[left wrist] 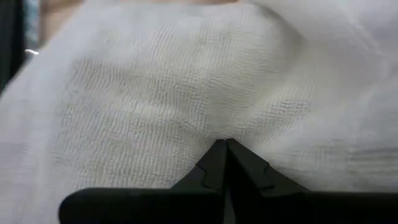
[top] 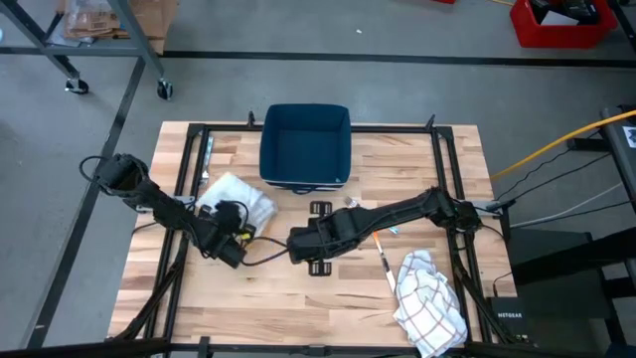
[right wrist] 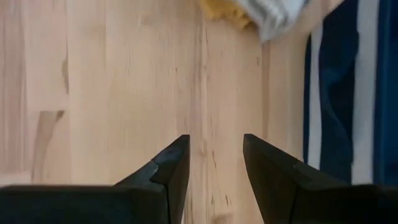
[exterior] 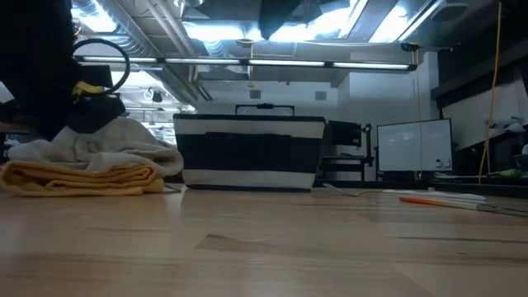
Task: Fold towel
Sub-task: Stack the folded top white patterned towel on top of the yellow towel, then fold the white patterned towel
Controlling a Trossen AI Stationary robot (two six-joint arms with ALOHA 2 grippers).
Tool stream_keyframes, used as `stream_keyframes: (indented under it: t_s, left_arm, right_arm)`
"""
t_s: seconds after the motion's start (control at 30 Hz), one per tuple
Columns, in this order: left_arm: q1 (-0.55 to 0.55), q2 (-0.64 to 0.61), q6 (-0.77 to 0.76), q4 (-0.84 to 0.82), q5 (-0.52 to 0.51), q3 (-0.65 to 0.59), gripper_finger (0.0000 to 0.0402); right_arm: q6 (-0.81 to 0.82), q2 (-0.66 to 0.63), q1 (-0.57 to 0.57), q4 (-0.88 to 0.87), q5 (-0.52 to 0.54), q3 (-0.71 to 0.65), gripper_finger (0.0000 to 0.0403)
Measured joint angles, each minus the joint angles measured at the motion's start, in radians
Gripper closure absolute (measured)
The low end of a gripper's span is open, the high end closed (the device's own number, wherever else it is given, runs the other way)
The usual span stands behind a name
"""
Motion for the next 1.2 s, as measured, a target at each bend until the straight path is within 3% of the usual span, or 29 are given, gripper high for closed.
stream_keyframes:
  t_s: [0.23, 0.37, 0.47, 0.63, 0.83, 1.0, 1.2]
  left_arm:
    - [0.042, 0.001, -0.082, -0.057, -0.056, 0.006, 0.0396]
    - [0.022, 0.0, -0.087, -0.048, -0.161, 0.064, 0.0396]
    - [-0.001, -0.001, 0.012, -0.045, -0.217, 0.132, 0.0396]
    - [-0.04, -0.001, 0.279, -0.017, -0.218, 0.251, 0.0396]
    - [-0.08, -0.002, 0.479, 0.246, -0.177, 0.31, 0.0396]
    - [-0.093, -0.002, 0.643, 0.451, -0.035, 0.31, 0.0396]
    - [-0.103, -0.002, 0.784, 0.545, 0.113, 0.31, 0.0396]
  right_arm:
    - [0.115, -0.032, 0.062, -0.178, -0.001, 0.0, 0.0249]
    - [0.227, -0.037, 0.12, -0.193, -0.022, 0.0, 0.0249]
    - [0.291, -0.036, 0.169, -0.189, -0.069, 0.0, 0.0249]
    - [0.512, -0.036, 0.25, -0.201, -0.09, 0.0, 0.0249]
    - [0.78, -0.03, 0.367, -0.201, -0.139, 0.0, 0.0249]
    - [0.98, -0.029, 0.469, -0.202, -0.18, 0.0, 0.0249]
    - [1.152, -0.029, 0.58, -0.201, -0.236, -0.012, 0.0249]
